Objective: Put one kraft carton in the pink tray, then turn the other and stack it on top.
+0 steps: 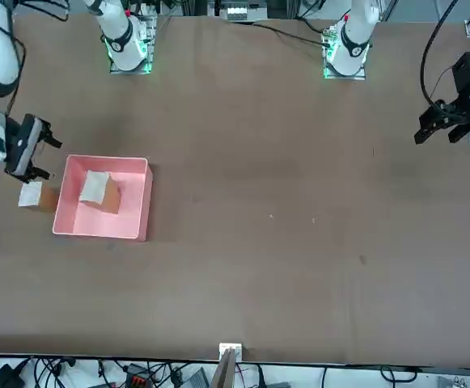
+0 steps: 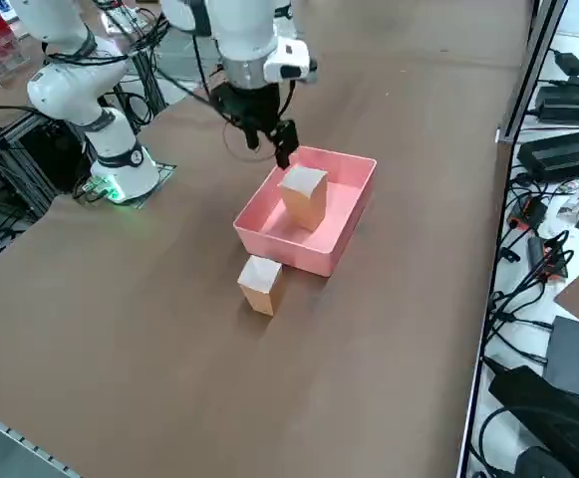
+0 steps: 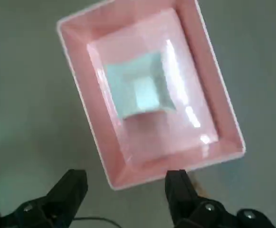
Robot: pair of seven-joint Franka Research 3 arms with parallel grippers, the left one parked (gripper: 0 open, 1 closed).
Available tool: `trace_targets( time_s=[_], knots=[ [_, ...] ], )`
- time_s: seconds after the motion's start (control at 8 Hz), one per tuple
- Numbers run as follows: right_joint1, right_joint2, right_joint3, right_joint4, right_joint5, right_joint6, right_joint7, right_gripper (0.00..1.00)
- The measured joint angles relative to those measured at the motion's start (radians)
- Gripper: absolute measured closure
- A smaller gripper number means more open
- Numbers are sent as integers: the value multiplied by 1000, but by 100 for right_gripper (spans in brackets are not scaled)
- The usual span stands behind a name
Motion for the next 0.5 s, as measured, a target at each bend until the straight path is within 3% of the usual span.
trace_targets(
  time_s=[0.25,0.5],
  knots=[
    [-74,19,-2,1,-19,9,232,0],
    [-100,39,-2,2,-27,52,494,0]
  ],
)
